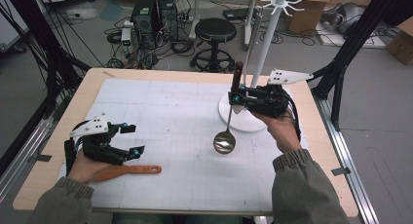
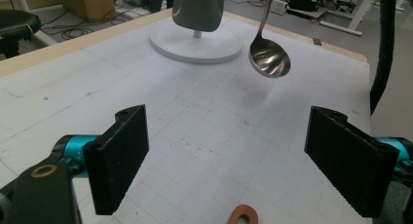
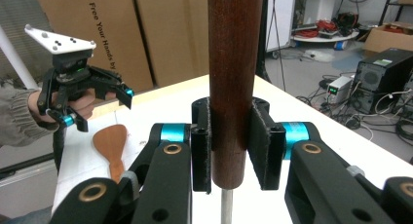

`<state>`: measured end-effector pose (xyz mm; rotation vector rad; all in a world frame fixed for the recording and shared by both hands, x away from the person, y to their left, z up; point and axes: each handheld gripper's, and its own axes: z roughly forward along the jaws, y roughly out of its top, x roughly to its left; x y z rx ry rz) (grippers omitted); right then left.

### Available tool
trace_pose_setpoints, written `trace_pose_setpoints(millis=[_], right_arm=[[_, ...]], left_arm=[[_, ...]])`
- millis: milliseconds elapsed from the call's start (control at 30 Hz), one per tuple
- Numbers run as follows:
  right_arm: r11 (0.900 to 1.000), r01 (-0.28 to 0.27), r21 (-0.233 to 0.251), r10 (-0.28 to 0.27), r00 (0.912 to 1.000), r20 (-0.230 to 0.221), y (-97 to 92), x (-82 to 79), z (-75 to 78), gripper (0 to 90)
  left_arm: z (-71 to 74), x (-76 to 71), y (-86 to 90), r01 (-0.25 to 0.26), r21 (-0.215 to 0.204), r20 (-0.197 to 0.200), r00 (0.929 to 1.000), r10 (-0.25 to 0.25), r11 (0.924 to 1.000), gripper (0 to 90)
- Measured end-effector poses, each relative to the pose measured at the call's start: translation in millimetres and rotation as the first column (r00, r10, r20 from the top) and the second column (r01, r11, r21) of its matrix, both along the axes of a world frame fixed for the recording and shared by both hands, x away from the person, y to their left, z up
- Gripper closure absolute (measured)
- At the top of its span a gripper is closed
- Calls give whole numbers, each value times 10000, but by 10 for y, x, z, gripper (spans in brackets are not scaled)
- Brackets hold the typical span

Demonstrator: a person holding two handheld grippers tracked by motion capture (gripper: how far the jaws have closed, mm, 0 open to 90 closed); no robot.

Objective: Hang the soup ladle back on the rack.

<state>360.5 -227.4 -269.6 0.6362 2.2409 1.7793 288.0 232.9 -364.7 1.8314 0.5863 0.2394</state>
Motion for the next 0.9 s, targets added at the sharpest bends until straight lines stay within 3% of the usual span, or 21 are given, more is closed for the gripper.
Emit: trace_pose_setpoints(millis=[367, 900], right_arm=[[9995, 327, -46, -327, 9995, 47, -119, 81, 129, 734], [9951, 982, -122, -981, 9951, 149, -292, 221, 431, 734]], left_arm=[[-16, 7, 11, -144, 12, -61, 9999, 144, 9999, 159], [-29, -2, 7, -201, 51, -85, 9998, 201, 9998, 129]])
